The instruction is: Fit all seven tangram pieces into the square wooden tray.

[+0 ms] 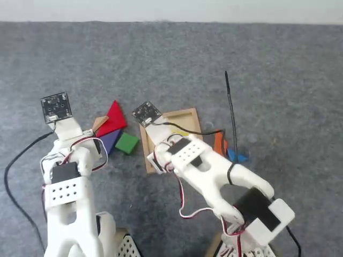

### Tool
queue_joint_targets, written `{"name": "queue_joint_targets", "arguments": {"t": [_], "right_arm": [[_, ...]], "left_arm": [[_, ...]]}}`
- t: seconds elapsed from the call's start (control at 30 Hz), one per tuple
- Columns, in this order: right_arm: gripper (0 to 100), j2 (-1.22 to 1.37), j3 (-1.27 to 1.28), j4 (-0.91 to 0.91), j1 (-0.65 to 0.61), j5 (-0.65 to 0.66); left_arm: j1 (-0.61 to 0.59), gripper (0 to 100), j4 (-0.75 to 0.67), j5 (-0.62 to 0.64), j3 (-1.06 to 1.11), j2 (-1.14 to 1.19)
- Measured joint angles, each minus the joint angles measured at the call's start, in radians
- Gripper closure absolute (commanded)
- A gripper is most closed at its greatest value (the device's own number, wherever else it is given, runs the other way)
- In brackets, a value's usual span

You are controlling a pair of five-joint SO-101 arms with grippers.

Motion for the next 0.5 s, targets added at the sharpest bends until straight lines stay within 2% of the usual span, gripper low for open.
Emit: {"name": "queue_joint_targets", "arguments": {"t": [0.33, 0.5], "right_arm": [[99.1, 0.009, -0.069, 0.064, 0.129, 0.0], [99.1, 0.023, -0.072, -0.018, 0.198, 0.0]], "left_arm": [[0.0, 99, 0.0, 0.0, 0.0, 0.0], [0.0, 99, 0.0, 0.0, 0.0, 0.0]]}}
